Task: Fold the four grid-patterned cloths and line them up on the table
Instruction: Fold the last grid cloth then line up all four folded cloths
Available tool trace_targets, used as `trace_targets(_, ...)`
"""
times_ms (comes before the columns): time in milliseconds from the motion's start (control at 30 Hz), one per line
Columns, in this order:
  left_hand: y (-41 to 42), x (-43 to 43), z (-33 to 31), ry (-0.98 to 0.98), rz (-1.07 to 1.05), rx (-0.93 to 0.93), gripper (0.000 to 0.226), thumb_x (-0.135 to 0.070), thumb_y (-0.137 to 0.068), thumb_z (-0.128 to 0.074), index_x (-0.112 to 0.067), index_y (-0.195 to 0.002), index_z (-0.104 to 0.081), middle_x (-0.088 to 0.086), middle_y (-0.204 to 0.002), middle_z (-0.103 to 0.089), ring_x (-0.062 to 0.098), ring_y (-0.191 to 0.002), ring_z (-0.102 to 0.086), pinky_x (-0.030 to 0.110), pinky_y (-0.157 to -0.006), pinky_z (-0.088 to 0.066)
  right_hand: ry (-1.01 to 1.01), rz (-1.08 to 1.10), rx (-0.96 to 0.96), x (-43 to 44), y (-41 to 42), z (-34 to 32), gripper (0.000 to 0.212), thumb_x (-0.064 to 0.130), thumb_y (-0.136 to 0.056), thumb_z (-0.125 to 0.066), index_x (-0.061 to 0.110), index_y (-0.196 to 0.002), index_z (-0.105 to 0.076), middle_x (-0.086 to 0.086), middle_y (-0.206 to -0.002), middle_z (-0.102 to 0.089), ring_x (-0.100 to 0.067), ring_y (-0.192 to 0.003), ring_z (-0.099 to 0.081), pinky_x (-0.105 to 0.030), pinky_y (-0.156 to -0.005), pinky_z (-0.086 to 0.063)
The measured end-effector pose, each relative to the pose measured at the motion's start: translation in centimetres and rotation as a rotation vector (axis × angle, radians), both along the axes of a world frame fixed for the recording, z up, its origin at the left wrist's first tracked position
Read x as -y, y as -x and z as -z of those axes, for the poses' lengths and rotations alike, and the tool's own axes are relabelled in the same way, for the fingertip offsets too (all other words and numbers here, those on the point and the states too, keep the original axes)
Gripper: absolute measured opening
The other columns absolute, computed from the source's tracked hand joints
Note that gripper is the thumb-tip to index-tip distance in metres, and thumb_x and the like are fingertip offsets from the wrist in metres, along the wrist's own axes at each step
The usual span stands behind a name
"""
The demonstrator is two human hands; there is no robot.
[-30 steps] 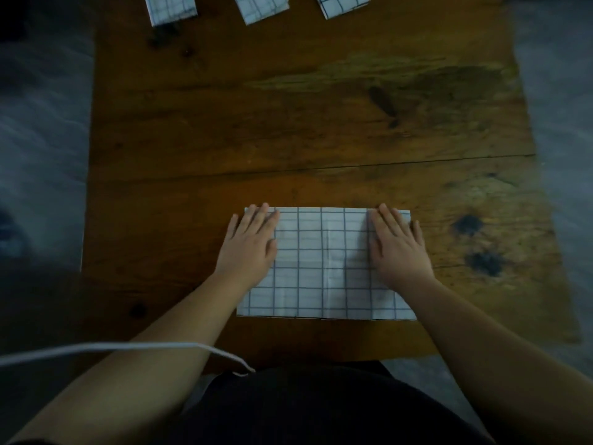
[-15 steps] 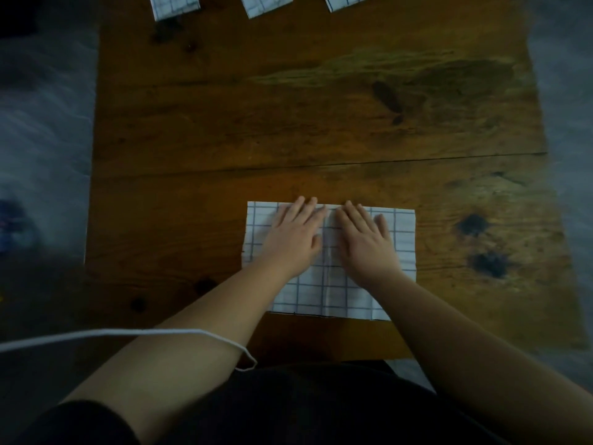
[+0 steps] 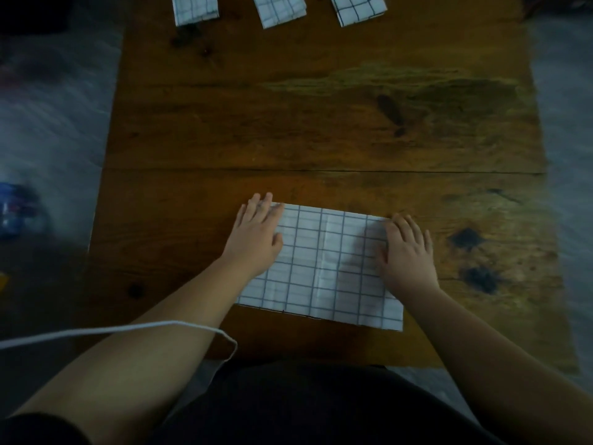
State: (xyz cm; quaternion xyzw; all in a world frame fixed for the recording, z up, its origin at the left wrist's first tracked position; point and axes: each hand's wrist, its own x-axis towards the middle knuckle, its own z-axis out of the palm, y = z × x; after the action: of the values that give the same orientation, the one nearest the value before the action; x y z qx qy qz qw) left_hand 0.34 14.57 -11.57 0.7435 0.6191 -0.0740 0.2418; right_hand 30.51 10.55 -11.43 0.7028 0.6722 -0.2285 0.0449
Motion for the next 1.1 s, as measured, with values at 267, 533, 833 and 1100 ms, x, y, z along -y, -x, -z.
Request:
trace_targets(267,-6.3,7.2,-1.3,-0.029,0.108,0.159,0.046,-0.027,-0.101,-0.049,-0.028,-0.147,-0.042,-0.006,-0.151,-0.038,0.013,-0.142,-0.027,0.035,-0.118,-0.025,0.001,-0.182,-0.143,-4.6,3.0,-0.5,0.047,0.028,-0.099,-0.055,0.028,-0.145,-0.045,0.004,-0.148,-0.044,-0.021,-0.140,-0.034,-0.045,-0.117,-0.028)
trace_targets(533,-4.7,10.3,0.0,0.009,0.189,0.123,0.050,-0.029,-0.100,-0.051,-0.032,-0.148,-0.041,-0.005,-0.160,-0.029,0.016,-0.149,-0.016,0.042,-0.123,-0.014,0.173,-0.049,-0.034,-4.4,1.4,-1.5,0.023,0.033,-0.096,-0.056,0.028,-0.117,-0.053,0.003,-0.116,-0.055,-0.025,-0.118,-0.051,-0.048,-0.102,-0.039)
trace_targets(833,-4.8,9.6,-1.9,0.032,-0.042,0.285,0.041,-0.018,-0.099,-0.051,-0.024,-0.140,-0.053,-0.004,-0.156,-0.034,0.014,-0.148,-0.017,0.043,-0.124,-0.020,0.268,0.263,-0.448,-1.6,1.7,-5.3,0.045,0.012,-0.093,-0.063,0.025,-0.133,-0.047,0.003,-0.116,-0.059,-0.013,-0.084,-0.063,-0.027,-0.060,-0.051)
trace_targets(1100,-6.9,7.9,-8.1,0.221,-0.473,0.904,0.043,-0.025,-0.104,-0.054,-0.030,-0.145,-0.042,-0.007,-0.147,-0.048,0.010,-0.129,-0.052,0.038,-0.108,-0.048,-0.290,0.124,-0.293,-0.1,6.4,-15.3,0.056,0.008,-0.092,-0.062,0.034,-0.139,-0.046,0.012,-0.131,-0.055,-0.003,-0.100,-0.057,-0.021,-0.077,-0.052)
